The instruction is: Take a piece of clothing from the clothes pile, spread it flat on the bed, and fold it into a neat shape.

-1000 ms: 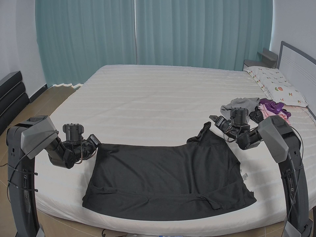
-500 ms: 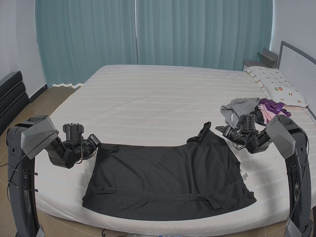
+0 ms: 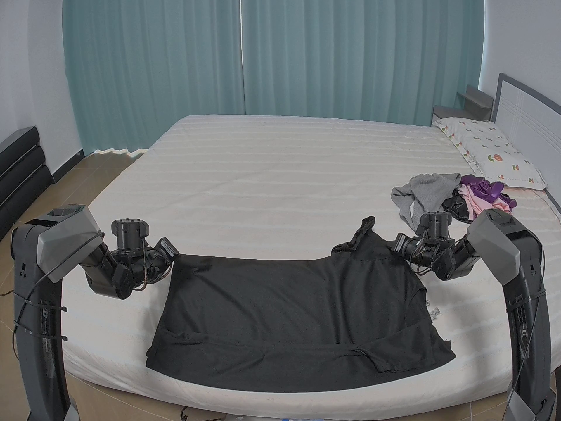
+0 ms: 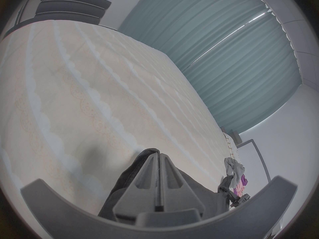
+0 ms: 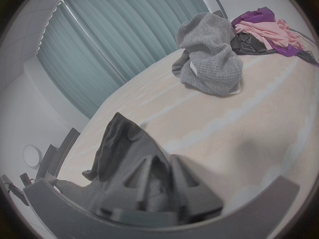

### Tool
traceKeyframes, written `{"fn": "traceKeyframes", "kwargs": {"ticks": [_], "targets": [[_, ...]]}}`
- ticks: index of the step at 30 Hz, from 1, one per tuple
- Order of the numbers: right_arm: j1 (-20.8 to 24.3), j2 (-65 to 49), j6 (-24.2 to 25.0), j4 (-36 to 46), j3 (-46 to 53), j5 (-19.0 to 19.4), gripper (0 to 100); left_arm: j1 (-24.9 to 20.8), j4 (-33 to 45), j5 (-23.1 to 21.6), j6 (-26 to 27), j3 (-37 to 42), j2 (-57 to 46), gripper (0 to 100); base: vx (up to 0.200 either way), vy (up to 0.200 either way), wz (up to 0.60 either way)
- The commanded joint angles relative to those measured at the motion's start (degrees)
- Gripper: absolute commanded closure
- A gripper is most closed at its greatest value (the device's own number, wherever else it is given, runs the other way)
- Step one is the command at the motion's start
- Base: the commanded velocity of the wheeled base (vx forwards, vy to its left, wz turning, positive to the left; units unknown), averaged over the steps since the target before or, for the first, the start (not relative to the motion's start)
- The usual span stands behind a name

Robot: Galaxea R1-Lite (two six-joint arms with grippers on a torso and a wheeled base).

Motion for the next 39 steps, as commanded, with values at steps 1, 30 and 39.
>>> {"fn": "traceKeyframes", "kwargs": {"ticks": [1,30,39], "targets": [[0.11,0.11,-0.25,-0.35,0.67,0.04,100,-0.02,0.0,0.08,0.0,0.01,-0.05,100,0.0,0.0,0.0],[-2.44,-10.26,8.18,-23.12,18.34,1.97,100,0.77,-3.61,0.69,0.0,3.43,-4.45,100,0.0,0.0,0.0],[-2.53,-8.85,10.2,-28.39,21.24,2.41,100,2.0,-3.69,0.78,0.0,3.52,-5.68,100,0.0,0.0,0.0]]}}
